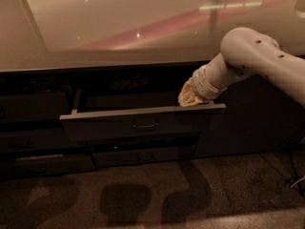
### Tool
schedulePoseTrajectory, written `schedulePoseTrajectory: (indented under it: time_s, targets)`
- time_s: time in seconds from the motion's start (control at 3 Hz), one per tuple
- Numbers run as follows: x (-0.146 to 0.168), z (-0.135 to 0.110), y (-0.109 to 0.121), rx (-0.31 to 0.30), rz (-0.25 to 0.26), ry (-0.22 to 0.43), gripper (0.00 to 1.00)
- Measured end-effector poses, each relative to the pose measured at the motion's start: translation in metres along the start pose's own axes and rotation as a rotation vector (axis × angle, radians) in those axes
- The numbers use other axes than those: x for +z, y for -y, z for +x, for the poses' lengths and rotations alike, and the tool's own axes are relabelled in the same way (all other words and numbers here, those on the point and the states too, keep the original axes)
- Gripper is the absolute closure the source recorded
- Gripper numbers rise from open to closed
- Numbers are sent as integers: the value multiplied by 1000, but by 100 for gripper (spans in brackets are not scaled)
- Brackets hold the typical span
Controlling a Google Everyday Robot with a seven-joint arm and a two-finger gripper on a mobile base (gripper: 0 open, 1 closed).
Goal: Open top drawer
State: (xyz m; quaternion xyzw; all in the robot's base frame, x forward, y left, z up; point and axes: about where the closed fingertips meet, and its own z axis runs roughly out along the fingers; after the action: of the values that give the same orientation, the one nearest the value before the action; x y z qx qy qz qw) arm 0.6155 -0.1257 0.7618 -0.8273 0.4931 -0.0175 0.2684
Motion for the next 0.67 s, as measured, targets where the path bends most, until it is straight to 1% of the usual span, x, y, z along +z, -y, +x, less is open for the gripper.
schedulePoseTrajectory:
  time_s: [0.33, 0.67]
  targets:
    - [0, 0, 0, 0, 0, 0, 100]
    - [2, 0, 2, -3, -13, -19, 100]
